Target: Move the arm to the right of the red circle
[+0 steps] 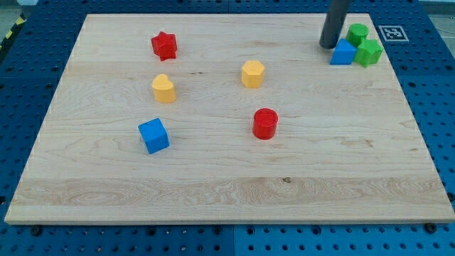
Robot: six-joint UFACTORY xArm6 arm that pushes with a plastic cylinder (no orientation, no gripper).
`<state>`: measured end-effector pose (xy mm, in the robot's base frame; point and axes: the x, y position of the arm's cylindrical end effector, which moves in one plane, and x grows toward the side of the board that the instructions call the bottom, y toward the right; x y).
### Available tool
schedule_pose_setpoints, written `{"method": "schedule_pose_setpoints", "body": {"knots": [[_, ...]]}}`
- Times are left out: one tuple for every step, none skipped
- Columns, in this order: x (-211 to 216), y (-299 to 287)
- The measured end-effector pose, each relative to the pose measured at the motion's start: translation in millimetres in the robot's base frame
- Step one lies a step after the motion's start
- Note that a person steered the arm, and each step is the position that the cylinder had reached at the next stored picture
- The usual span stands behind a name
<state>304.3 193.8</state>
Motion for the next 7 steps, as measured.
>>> {"method": "schedule_pose_setpoints", "body": {"knots": [[23.2, 0.7], [36.8, 0.7], [43.1, 2.6], [50.7, 6.4], [50.7, 6.8], [57.8, 7.9], [59.9, 9.3]]}}
